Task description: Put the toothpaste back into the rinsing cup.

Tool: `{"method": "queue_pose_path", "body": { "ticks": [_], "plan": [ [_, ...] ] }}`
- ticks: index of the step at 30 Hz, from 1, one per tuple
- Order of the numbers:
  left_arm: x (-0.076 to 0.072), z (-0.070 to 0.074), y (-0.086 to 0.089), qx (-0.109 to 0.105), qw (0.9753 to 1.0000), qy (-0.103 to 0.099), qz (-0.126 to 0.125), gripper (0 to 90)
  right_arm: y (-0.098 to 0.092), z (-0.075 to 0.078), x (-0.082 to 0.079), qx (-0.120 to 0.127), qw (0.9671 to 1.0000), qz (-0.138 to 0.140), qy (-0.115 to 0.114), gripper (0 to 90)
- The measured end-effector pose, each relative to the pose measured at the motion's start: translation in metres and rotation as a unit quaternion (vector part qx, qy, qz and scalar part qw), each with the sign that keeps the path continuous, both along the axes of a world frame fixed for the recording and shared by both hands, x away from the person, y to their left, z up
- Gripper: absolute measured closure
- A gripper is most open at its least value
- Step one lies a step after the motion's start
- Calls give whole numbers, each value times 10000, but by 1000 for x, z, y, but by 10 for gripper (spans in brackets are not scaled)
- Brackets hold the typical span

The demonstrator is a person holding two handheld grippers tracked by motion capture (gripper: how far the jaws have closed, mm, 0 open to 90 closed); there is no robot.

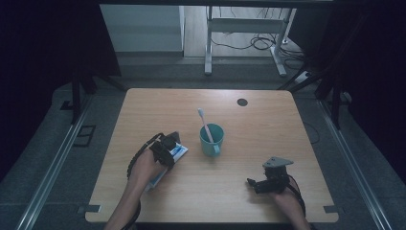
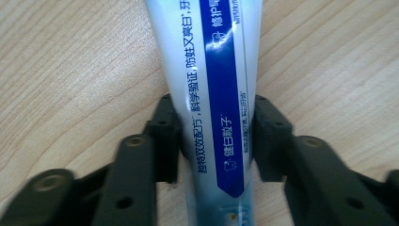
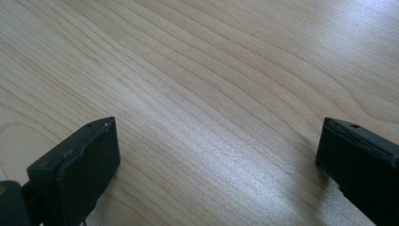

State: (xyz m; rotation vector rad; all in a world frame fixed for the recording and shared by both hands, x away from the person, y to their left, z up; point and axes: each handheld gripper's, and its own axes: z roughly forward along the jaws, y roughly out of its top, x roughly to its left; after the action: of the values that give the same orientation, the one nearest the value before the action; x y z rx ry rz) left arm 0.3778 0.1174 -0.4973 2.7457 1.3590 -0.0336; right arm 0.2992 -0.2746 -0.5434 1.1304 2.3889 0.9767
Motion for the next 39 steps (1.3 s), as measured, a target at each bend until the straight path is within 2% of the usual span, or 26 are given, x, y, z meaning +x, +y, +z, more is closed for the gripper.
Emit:
{"method": "queue_pose_path", "body": {
  "ticks": [3, 4, 5, 6, 7, 8, 11, 12, 13, 15, 23, 24, 25, 26, 28, 31, 34, 35, 36, 37, 39],
  "plan": [
    [-2, 2, 5, -184, 9998, -65, 27, 665, 0, 0, 0, 0, 10000, 0, -1, 1],
    [-2, 2, 5, -184, 9998, -65, 27, 675, 0, 0, 0, -1, 10000, 1, 0, 0],
    [-3, 3, 9, -337, 9994, -79, 51, 684, 0, 0, 0, -1, 10000, -1, 0, 1],
    [-3, 3, 9, -337, 9994, -79, 51, 693, 0, 0, 0, -1, 10000, -1, 0, 1],
    [-3, 3, 14, -462, 9989, -90, 60, 700, 0, 0, 0, -2, 10000, -1, 1, 0],
    [-3, 3, 14, -462, 9989, -90, 60, 703, 0, 0, 0, -1, 10000, -1, 0, 1],
    [-4, 4, 20, -681, 9975, -141, 136, 711, 0, 0, 0, 4, 10000, 2, 3, 1],
    [-6, 6, 23, -766, 9967, -241, 150, 712, 0, 0, 0, 2, 10000, 3, 2, 1],
    [-6, 6, 23, -766, 9967, -241, 150, 712, 0, 0, 0, 3, 10000, 2, 3, 1],
    [-8, 10, 26, -885, 9948, -465, 170, 715, 0, 0, 0, -2, 10000, -1, 2, 0],
    [-12, 16, 28, -1081, 9911, -765, 105, 716, 0, 0, 0, -2, 10000, 0, 0, 1],
    [-13, 18, 29, -1172, 9896, -828, 95, 715, 0, 0, 0, -1, 10000, 1, 1, 1],
    [-13, 18, 29, -1172, 9896, -828, 95, 716, 0, 0, 0, -1, 10000, 1, 1, 1],
    [-15, 21, 29, -1267, 9876, -916, 93, 716, 0, 0, 0, -1, 10000, 2, -1, 1],
    [-15, 22, 30, -1296, 9869, -964, 33, 716, 0, 0, 0, 0, 10000, 1, -1, 1],
    [-18, 28, 31, -1419, 9840, -1079, -23, 716, 0, 0, 0, 1, 10000, 1, 0, 1],
    [-20, 33, 31, -1560, 9803, -1206, -122, 716, 0, 0, 0, 1, 10000, 0, 0, 1],
    [-22, 37, 31, -1632, 9779, -1294, -196, 716, 0, 0, 0, 0, 10000, 0, 0, 0],
    [-22, 37, 31, -1632, 9779, -1294, -196, 716, 0, 0, 0, 0, 10000, 0, 0, 0],
    [-23, 39, 31, -1673, 9765, -1346, -191, 716, 0, 0, 0, 0, 10000, -1, 0, 1],
    [-25, 44, 30, -1802, 9719, -1498, -210, 716, 0, 0, 0, 0, 10000, -1, 1, 1]
  ]
}}
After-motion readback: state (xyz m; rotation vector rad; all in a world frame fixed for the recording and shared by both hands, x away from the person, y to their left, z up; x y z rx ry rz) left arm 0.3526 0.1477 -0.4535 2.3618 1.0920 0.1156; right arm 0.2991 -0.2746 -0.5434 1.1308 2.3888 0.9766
